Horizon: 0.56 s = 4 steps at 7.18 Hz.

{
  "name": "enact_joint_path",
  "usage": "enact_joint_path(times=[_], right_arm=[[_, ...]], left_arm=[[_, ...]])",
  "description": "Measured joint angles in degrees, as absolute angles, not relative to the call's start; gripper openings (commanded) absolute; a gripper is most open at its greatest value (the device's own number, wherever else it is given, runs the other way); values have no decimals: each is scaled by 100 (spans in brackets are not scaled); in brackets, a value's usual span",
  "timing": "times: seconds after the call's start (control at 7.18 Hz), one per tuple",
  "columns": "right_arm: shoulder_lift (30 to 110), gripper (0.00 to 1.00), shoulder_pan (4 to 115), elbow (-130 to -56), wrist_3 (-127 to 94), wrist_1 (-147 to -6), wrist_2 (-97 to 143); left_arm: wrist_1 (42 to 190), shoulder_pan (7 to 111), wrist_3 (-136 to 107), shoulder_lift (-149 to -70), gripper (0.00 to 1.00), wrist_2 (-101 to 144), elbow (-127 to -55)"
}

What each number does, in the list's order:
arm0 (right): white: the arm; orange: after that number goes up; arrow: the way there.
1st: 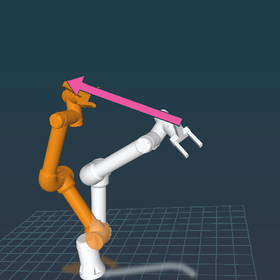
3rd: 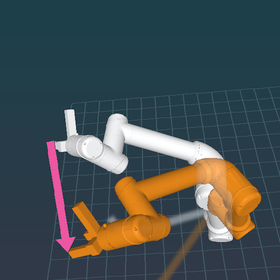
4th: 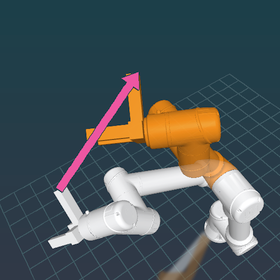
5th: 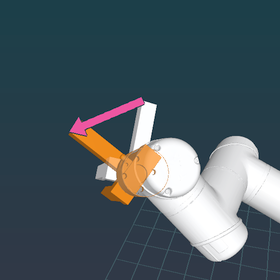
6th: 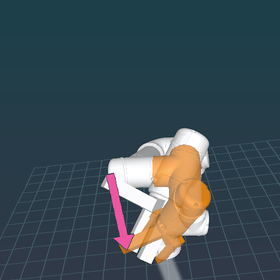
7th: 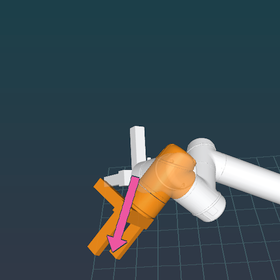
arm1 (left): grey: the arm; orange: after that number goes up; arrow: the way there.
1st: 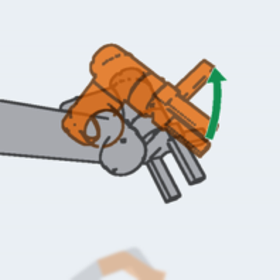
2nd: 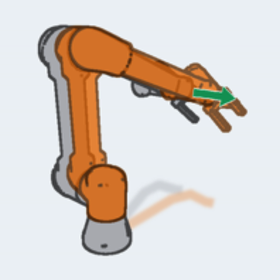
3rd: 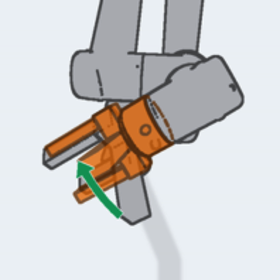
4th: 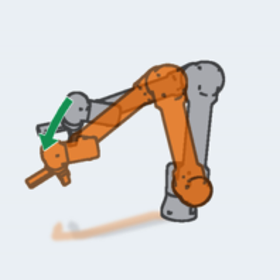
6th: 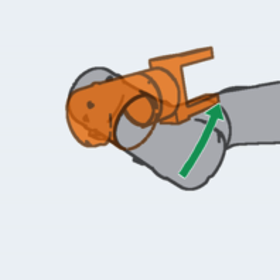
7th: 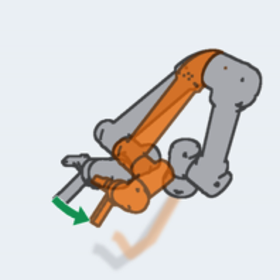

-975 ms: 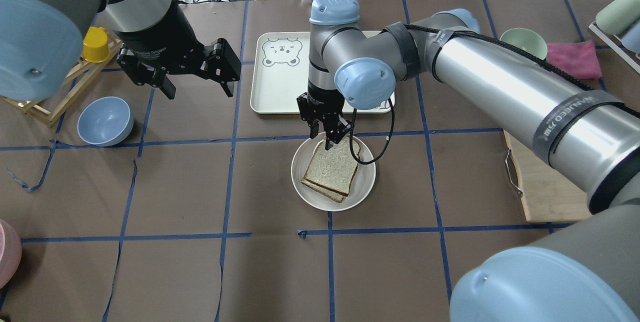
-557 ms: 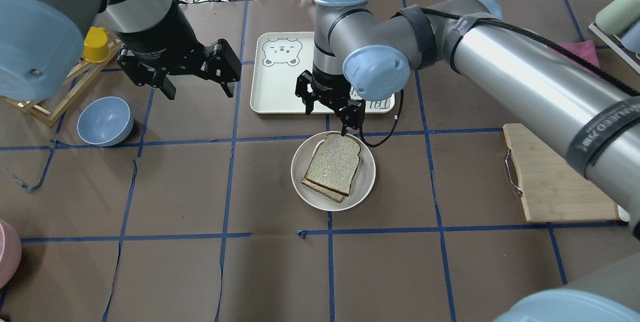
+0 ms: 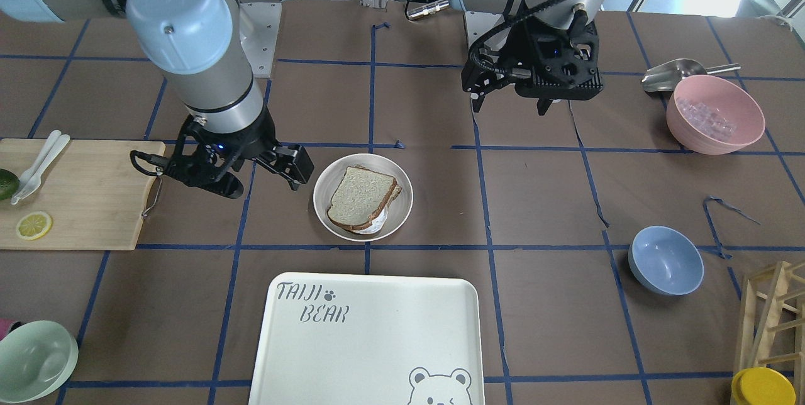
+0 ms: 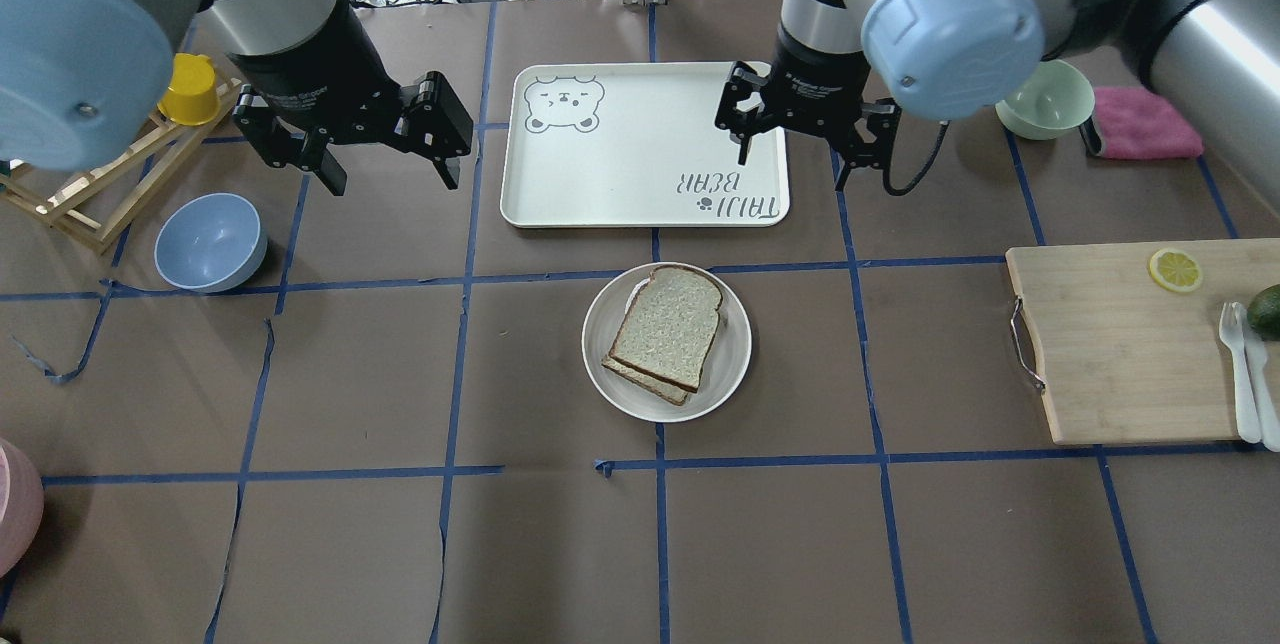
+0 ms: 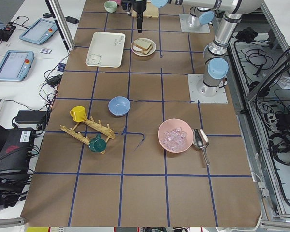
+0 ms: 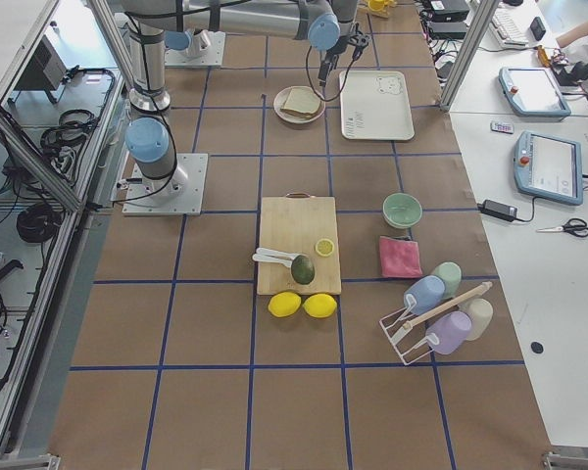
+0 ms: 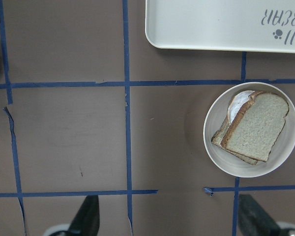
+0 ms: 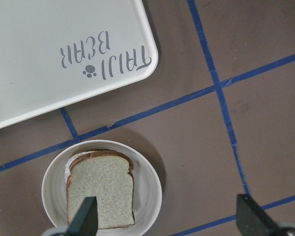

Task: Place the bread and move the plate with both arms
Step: 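Raise the right gripper away while the left gripper reaches toward the plate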

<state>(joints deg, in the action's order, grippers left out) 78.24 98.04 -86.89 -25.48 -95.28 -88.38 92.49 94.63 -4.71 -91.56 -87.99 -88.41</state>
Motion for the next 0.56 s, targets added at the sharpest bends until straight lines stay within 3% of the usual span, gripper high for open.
enact_joint_path(times=[0.28, 0.56], right_arm=[[8218, 100, 9625, -8714, -1074, -9112, -9060], [8316, 100, 9529, -8697, -379, -8911, -9110]], left_arm=[[8935, 9491, -772, -9407, 100, -8749, -9207], [7742, 9647, -1578, -9557, 100, -8455, -10103]])
